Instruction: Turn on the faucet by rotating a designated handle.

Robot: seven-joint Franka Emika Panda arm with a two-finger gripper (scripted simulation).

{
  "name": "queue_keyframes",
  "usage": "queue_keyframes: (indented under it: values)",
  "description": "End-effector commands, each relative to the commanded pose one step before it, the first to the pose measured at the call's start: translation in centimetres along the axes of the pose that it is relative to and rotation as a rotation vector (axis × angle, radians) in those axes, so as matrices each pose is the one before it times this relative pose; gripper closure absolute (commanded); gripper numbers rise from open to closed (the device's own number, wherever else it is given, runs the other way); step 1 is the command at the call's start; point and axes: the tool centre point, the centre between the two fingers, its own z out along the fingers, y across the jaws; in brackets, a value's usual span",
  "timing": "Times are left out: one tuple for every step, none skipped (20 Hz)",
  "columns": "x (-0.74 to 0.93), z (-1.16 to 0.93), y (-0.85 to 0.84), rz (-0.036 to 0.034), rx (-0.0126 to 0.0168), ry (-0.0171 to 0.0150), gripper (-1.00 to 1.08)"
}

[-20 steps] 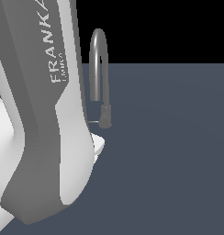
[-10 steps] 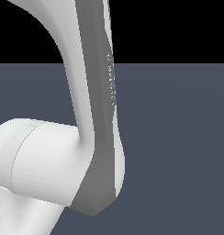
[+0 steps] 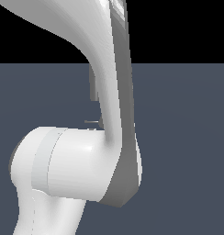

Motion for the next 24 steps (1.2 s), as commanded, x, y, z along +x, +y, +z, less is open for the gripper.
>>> queue_keyframes:
  values:
    - [0.175,0.188,-0.141,-0.01303,-0.01196,-0.00132,1.08]
    - [0.043,0.052,-0.038,-0.00317,-0.00274,-0.00027,1.08]
    - [0.032,0.043,-0.03,-0.00239,-0.00206,-0.00021,1.08]
    - [0.021,0.032,-0.021,-0.00165,-0.00142,-0.00014,1.08]
    - [0.013,0.018,-0.007,-0.00104,-0.0009,-0.00009,1.08]
    - [0.002,0.009,-0.019,0.0,0.0,0.0,1.08]
    - [0.0,0.0,0.0,0.0,0.0,0.0,1.08]
    - [0.0,0.0,0.0,0.0,0.0,0.0,1.08]
    - [0.0,0.0,0.0,0.0,0.0,0.0,1.08]
    - [-0.003,-0.014,0.029,0.0,0.0,0.0,1.08]
    - [-0.336,0.002,0.113,0.0,0.0,0.0,1.08]
    - [-0.335,0.002,0.113,0.0,0.0,0.0,1.08]
    - [-0.334,0.002,0.113,0.0,0.0,0.0,1.08]
    - [-0.333,0.002,0.113,0.0,0.0,0.0,1.08]
    - [-0.332,0.002,0.113,0.0,0.0,0.0,1.08]
    - [-0.332,0.002,0.112,0.0,0.0,0.0,1.08]
    - [-0.331,0.003,0.112,0.0,0.0,0.0,1.08]
    - [-0.33,0.003,0.112,0.0,0.0,0.0,1.08]
    - [-0.329,0.003,0.112,0.0,0.0,0.0,1.08]
    - [-0.329,0.004,0.112,0.0,0.0,0.0,1.08]
    - [-0.328,0.004,0.112,0.0,0.0,0.0,1.08]
    - [-0.327,0.005,0.113,0.0,0.0,0.0,1.08]
    - [0.0,0.0,0.0,0.0,0.0,0.0,1.08]
    - [0.831,-0.021,-0.411,-0.0014,0.00561,0.01092,1.08]
